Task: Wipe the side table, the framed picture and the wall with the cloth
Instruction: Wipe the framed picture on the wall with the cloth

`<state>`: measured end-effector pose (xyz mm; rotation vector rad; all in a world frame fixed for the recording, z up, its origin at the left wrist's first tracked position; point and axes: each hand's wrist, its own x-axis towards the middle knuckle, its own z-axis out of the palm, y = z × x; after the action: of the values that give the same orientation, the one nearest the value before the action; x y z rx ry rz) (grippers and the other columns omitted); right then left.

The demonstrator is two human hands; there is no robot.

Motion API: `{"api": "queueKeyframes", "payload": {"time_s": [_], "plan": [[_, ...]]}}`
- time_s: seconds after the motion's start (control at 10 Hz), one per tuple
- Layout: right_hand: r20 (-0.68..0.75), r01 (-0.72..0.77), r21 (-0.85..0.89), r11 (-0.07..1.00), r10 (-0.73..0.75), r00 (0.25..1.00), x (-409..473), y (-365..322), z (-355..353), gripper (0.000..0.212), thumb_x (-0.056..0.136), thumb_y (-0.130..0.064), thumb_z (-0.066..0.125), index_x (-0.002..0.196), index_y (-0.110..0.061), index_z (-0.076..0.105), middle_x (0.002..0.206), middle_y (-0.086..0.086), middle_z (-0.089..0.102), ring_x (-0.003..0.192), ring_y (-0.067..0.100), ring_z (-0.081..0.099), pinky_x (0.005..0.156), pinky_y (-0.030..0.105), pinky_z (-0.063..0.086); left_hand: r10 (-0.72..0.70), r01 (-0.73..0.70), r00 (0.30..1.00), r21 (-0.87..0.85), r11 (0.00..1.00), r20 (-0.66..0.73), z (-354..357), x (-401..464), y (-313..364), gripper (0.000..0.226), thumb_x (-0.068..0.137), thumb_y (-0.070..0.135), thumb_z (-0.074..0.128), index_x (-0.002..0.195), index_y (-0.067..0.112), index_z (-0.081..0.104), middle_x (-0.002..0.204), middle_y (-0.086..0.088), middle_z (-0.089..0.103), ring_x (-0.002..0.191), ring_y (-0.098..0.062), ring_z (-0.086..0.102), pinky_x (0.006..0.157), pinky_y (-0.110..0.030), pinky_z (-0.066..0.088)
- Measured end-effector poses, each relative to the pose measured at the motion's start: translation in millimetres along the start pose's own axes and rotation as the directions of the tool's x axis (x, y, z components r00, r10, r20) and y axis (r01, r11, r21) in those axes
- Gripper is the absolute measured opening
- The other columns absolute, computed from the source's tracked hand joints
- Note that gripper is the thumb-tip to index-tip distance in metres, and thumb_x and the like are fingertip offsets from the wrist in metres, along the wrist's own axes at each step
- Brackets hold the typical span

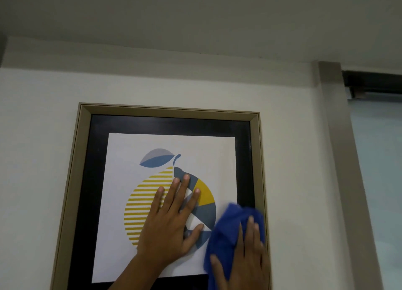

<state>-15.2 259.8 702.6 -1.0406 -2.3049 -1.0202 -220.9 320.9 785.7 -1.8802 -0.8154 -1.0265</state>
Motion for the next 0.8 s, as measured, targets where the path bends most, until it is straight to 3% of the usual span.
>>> {"api": "queueKeyframes", "payload": {"time_s": [0.1,0.2,0.3,0.4,0.5,0.6,0.7,0.8], "plan": [[-0.519,-0.884,0.024,0.467,0.762,0.388,55,48,-41,0.082,0.093,-0.065,0.028,0.141,-0.001,0.041,0.146,0.019,0.039,0.128,0.027,0.044,0.098,0.033,0.033,-0.001,0.001,1.000,-0.012,1.000,0.002,-1,-1,0,0.078,0.093,0.068,0.034,0.156,0.022,0.027,0.167,-0.009,0.017,0.153,-0.031,0.012,0.121,-0.051,0.012],[-0.433,-0.776,0.031,0.630,0.708,0.557,100,51,-93,0.087,0.086,-0.071,0.035,0.153,-0.016,0.024,0.159,0.005,0.023,0.142,0.026,0.025,0.108,0.042,0.017,0.000,0.000,1.000,-0.006,1.000,0.004,-1,0,0,0.078,0.093,0.068,0.034,0.156,0.023,0.028,0.167,-0.008,0.017,0.154,-0.031,0.012,0.121,-0.052,0.013],[-0.586,-0.797,0.005,0.604,0.647,0.488,129,68,-124,0.083,0.088,-0.069,0.038,0.152,-0.017,0.025,0.159,0.002,0.023,0.137,0.024,0.030,0.106,0.043,0.021,0.000,0.000,1.000,-0.011,1.000,-0.015,1,0,-1,0.078,0.092,0.069,0.035,0.155,0.023,0.029,0.166,-0.009,0.018,0.154,-0.029,0.010,0.121,-0.051,0.011],[-0.603,-0.793,0.074,0.605,0.660,0.448,125,61,-112,0.082,0.088,-0.067,0.041,0.150,-0.015,0.027,0.155,0.005,0.032,0.132,0.026,0.038,0.104,0.043,0.028,0.005,-0.005,1.000,-0.012,1.000,-0.014,2,-1,-2,0.079,0.091,0.069,0.035,0.155,0.024,0.030,0.166,-0.008,0.018,0.154,-0.029,0.010,0.120,-0.051,0.012],[-0.511,-0.809,0.148,0.569,0.744,0.430,62,11,-39,0.089,0.083,-0.071,0.042,0.152,-0.018,0.024,0.153,0.004,0.035,0.133,0.024,0.040,0.103,0.042,0.035,0.008,-0.009,1.000,-0.025,1.000,-0.024,3,-2,-3,0.077,0.092,0.069,0.033,0.155,0.024,0.030,0.166,-0.007,0.018,0.153,-0.029,0.011,0.120,-0.050,0.013],[-0.376,-0.851,0.137,0.506,0.822,0.428,31,-19,-3,0.095,0.076,-0.076,0.052,0.150,-0.019,0.032,0.153,-0.001,0.035,0.136,0.017,0.038,0.104,0.037,0.035,0.007,-0.008,1.000,-0.030,1.000,-0.029,1,-2,-3,0.077,0.093,0.069,0.031,0.155,0.024,0.030,0.166,-0.007,0.019,0.153,-0.030,0.013,0.120,-0.050,0.013],[-0.141,-0.853,0.158,0.497,0.867,0.479,37,-7,6,0.079,0.080,-0.047,0.072,0.142,-0.007,0.045,0.146,0.009,0.045,0.132,0.023,0.044,0.107,0.033,0.035,0.012,-0.012,1.000,-0.022,1.000,-0.016,-1,-2,-2,0.077,0.093,0.069,0.030,0.155,0.024,0.030,0.166,-0.008,0.020,0.153,-0.031,0.016,0.119,-0.051,0.016],[-0.235,-0.795,0.097,0.599,0.790,0.566,62,13,-22,0.076,0.089,-0.051,0.056,0.143,0.000,0.040,0.145,0.016,0.044,0.123,0.031,0.048,0.100,0.040,0.043,0.009,-0.009,1.000,-0.029,1.000,-0.017,0,-2,-3,0.077,0.093,0.069,0.033,0.155,0.024,0.030,0.166,-0.008,0.019,0.153,-0.030,0.013,0.119,-0.051,0.014]]}}
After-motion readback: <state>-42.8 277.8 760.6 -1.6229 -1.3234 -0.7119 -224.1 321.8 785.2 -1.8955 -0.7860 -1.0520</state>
